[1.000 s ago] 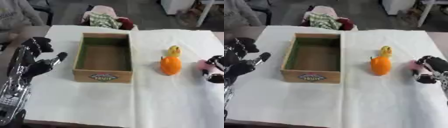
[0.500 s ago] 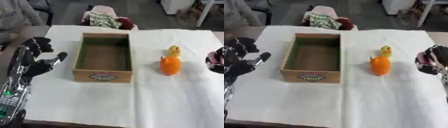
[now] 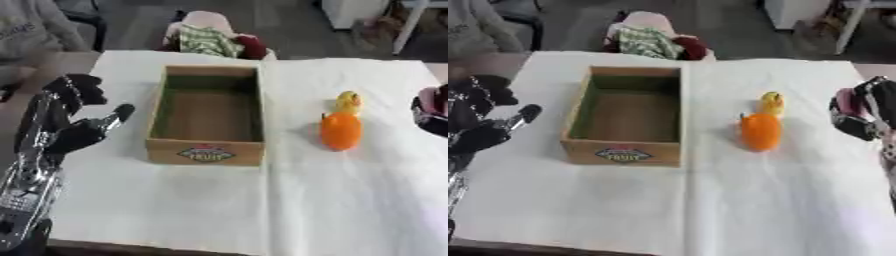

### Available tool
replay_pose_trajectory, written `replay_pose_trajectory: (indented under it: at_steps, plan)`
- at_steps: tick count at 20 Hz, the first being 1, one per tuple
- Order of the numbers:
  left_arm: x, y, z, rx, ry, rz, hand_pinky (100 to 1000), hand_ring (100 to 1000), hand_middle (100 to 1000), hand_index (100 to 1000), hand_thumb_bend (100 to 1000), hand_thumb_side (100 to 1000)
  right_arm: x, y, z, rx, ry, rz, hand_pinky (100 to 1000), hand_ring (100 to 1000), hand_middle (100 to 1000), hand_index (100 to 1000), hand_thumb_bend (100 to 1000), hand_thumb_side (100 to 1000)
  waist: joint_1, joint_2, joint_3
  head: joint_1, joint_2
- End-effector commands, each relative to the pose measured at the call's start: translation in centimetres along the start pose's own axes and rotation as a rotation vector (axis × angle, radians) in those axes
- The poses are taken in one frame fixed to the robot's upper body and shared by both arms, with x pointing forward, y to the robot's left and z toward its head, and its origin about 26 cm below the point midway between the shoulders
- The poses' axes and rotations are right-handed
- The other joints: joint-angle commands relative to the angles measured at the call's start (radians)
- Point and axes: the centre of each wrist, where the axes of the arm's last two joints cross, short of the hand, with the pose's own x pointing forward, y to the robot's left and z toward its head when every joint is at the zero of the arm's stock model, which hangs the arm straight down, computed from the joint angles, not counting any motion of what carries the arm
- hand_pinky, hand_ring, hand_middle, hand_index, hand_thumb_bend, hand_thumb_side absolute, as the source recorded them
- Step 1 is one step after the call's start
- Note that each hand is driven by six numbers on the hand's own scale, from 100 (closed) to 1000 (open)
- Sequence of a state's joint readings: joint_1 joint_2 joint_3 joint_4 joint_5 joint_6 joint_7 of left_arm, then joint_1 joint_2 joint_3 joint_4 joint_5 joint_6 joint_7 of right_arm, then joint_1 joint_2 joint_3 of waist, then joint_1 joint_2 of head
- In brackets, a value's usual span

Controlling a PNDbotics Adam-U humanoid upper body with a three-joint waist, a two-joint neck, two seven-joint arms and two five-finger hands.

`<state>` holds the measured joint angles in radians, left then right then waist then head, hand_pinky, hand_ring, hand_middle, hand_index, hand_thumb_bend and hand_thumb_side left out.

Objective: Pick up objects on the table and place them in the box.

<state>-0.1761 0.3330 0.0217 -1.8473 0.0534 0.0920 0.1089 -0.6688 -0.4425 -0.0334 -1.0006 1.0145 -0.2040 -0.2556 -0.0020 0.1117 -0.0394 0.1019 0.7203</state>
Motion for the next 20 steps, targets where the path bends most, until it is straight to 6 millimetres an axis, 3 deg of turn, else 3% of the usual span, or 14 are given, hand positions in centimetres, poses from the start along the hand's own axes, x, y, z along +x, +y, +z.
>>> replay_pose_trajectory:
  at_steps: [1, 10, 20]
  plan:
    - [0.6, 0.2, -0.2, -0.002, -0.021, -0.006, 697, 535, 489, 634, 696, 100, 1.4, -2.3, -2.2, -0.1, -0.079, -0.007, 406, 527, 100, 100, 100, 237, -0.001, -0.012, 0.002, -0.006, 0.0]
    - [0.7, -0.1, -0.3, -0.016, -0.024, 0.003, 697, 535, 489, 634, 695, 100, 9.0, -4.7, -7.4, -0.17, -0.345, -0.052, 409, 508, 100, 106, 100, 246, 0.001, -0.012, 0.015, -0.021, -0.003]
    - [1.1, -0.7, -0.6, -0.039, -0.04, 0.025, 697, 535, 489, 634, 695, 100, 16.1, -2.7, -9.8, -0.126, -0.528, -0.061, 431, 514, 100, 118, 100, 226, 0.01, -0.006, 0.047, -0.046, -0.02]
